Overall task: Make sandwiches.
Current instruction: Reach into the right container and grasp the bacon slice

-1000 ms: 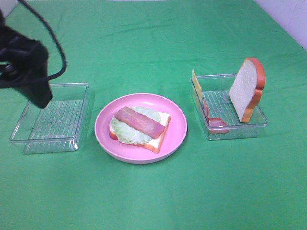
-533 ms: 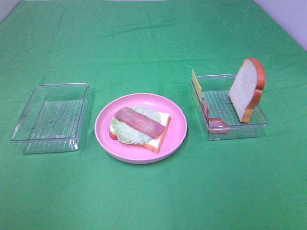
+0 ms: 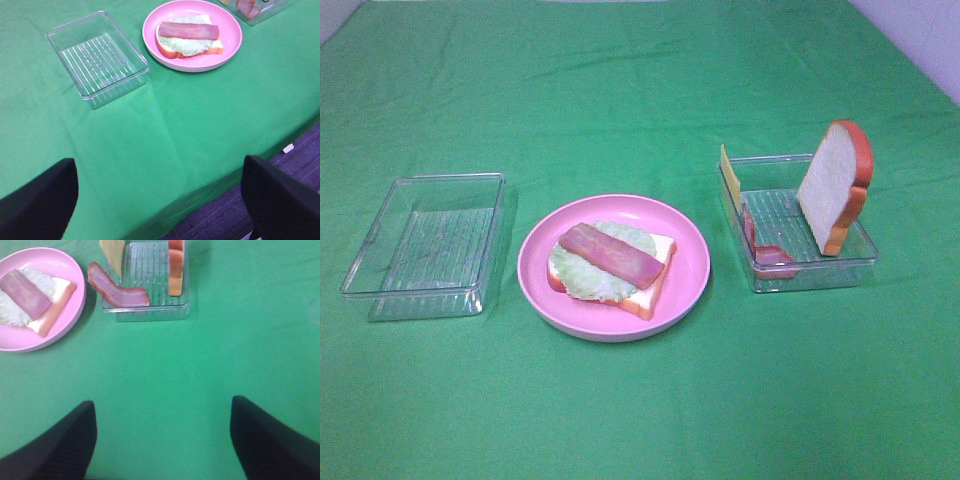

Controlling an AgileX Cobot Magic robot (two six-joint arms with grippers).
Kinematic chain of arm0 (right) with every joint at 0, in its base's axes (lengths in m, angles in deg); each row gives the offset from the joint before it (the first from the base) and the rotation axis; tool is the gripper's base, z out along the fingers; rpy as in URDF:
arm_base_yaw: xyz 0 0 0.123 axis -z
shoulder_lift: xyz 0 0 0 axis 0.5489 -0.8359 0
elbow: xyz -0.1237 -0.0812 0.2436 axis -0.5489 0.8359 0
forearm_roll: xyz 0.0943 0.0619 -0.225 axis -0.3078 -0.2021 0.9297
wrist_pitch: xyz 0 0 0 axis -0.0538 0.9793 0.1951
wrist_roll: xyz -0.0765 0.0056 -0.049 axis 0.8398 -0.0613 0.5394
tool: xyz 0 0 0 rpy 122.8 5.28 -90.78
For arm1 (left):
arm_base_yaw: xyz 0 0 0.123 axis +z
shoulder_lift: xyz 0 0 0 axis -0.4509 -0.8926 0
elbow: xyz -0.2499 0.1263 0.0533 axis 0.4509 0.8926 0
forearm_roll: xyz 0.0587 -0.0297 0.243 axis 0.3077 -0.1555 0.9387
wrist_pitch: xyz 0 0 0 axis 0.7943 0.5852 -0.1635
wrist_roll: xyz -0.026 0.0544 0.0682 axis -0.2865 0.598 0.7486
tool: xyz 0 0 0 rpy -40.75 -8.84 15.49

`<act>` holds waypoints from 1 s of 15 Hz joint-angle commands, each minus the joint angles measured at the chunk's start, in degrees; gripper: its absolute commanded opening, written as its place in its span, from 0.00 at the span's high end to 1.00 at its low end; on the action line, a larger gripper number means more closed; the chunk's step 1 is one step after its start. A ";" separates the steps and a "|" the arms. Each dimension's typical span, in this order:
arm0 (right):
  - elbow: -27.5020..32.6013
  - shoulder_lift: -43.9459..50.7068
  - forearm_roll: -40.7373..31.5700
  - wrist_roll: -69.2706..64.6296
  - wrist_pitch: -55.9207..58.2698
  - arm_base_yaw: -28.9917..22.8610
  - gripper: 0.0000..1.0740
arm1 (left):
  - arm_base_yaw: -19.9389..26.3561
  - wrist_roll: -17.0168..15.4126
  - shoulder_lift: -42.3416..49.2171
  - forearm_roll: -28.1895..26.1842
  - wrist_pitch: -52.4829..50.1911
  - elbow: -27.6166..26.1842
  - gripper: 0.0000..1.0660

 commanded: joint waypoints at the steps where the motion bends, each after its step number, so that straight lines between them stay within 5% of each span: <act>1: -4.01 -8.54 -4.93 4.07 -1.15 0.29 0.35 | -0.23 0.29 1.89 -0.11 0.11 3.44 0.22; 6: -15.76 -32.89 -17.65 16.33 -1.09 0.06 0.35 | -0.17 0.06 1.78 -1.20 -9.68 9.28 0.22; 9: -21.08 -43.32 -17.76 16.56 -1.38 -0.17 0.36 | -0.17 0.23 1.72 -0.57 -10.14 10.37 0.22; 15: -35.07 -61.36 -6.13 6.25 -4.58 -13.35 0.38 | -0.17 0.52 1.72 -0.57 -10.14 10.37 0.22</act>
